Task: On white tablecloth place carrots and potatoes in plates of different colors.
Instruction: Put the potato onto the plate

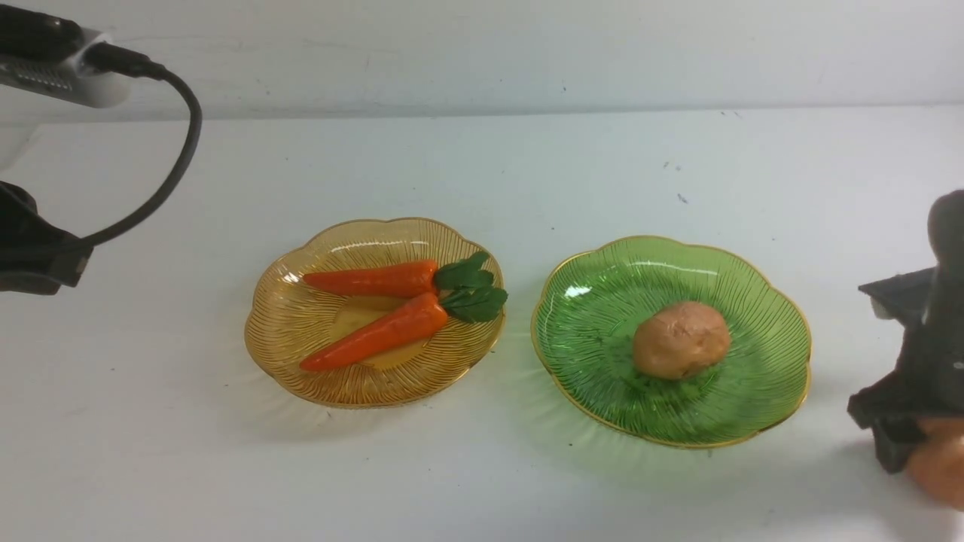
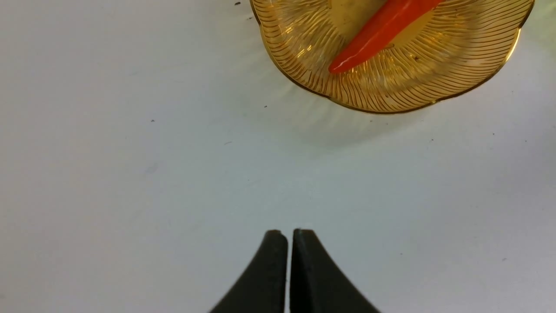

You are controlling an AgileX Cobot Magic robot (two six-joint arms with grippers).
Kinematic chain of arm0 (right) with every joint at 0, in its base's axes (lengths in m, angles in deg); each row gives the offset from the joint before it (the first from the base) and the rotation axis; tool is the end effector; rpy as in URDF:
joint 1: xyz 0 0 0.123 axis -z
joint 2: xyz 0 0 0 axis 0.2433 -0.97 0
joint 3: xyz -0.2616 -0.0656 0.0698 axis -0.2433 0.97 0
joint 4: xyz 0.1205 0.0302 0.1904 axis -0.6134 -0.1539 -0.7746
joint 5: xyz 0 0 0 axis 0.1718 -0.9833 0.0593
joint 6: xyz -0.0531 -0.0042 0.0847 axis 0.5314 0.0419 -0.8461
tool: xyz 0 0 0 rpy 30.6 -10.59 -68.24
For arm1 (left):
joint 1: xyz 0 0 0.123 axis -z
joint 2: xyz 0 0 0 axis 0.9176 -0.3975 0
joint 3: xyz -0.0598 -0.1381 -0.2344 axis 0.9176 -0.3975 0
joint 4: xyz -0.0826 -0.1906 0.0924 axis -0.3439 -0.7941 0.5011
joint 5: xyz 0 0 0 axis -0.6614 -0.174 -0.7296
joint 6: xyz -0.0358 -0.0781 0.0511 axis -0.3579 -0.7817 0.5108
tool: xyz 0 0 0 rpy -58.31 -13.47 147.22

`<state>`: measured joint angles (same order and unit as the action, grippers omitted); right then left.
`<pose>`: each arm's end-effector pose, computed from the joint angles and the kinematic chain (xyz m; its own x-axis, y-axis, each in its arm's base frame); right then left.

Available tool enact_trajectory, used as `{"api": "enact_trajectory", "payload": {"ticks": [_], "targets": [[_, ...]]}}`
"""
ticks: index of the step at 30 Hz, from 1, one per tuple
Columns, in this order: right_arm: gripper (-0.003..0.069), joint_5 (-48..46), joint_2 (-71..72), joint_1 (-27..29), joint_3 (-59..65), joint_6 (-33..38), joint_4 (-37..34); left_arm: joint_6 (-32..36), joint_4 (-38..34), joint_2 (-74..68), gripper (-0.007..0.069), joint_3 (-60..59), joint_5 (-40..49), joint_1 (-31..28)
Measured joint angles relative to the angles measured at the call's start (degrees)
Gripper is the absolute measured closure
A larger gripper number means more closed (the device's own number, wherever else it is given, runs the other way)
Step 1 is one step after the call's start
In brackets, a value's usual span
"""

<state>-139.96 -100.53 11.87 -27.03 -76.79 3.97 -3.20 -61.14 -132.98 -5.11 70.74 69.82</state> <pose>0.3338 -0.0023 0.2115 -0.9957 -0.0875 0.0296 -0.0909 0.9845 -0.1502 0.1965 -0.0172 0.3764 -0.8289 0.2528 -0.4990 0.2631 0.9634 0.0510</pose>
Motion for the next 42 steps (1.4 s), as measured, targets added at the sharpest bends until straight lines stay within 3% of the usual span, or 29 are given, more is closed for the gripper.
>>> {"api": "enact_trajectory", "payload": {"ticks": [2,4,6,8,16,20,23,28,31,33,35,37,39,42], "targets": [[0.0125,-0.55,1.53,0.00,-6.19,-1.47,-4.15,0.00,0.00,0.00,0.0624,0.00,0.00,0.00],[0.0125,-1.01,2.77,-0.08,-12.02,-0.85,-14.19,0.00,-0.06,0.00,0.0624,0.00,0.00,0.00],[0.0125,-1.11,3.11,-1.73,-14.37,2.49,-23.47,0.00,-0.06,0.00,0.0624,0.00,0.00,0.00],[0.0125,0.01,2.30,-4.86,-14.59,5.55,-28.38,0.00,-0.06,0.00,0.0624,0.00,0.00,0.00],[0.0120,12.64,-8.12,-17.23,-14.59,8.80,-30.44,0.00,-0.06,0.00,0.0624,-0.02,0.00,0.00],[0.0034,14.80,-11.48,-18.63,-14.59,8.80,-30.44,0.00,-0.06,0.00,0.0624,-0.02,0.00,0.00],[-0.0026,14.85,-11.97,-18.62,-14.70,8.90,-29.83,0.00,-0.22,0.00,0.0624,-0.02,0.00,0.00],[-0.0022,4.89,-11.97,-18.62,-21.11,9.36,-28.49,0.00,-0.36,0.00,0.0624,-0.02,0.00,0.00],[0.0090,-1.17,-11.66,-18.57,-28.65,8.26,-25.72,0.00,-0.36,0.00,0.0624,-0.02,0.00,0.00],[0.0223,-1.44,-10.04,-18.57,-32.09,6.64,-22.94,0.00,-0.40,0.00,0.0624,-0.02,0.00,0.00],[0.0427,-1.79,-6.31,-18.16,-32.89,5.02,-19.63,0.00,-0.40,0.00,0.0624,-0.02,0.00,0.00],[0.0587,-1.85,0.87,-17.80,-30.12,3.84,-15.35,0.00,-0.40,0.00,0.0624,-0.02,0.00,0.00],[0.0645,-1.85,9.57,-17.62,-24.35,2.56,-12.41,0.00,-0.40,0.00,0.0624,-0.02,0.00,0.00],[0.0672,-1.74,31.26,-17.62,-6.55,-1.95,-8.95,0.00,-0.35,0.00,0.0624,-0.02,0.00,0.00]]}}
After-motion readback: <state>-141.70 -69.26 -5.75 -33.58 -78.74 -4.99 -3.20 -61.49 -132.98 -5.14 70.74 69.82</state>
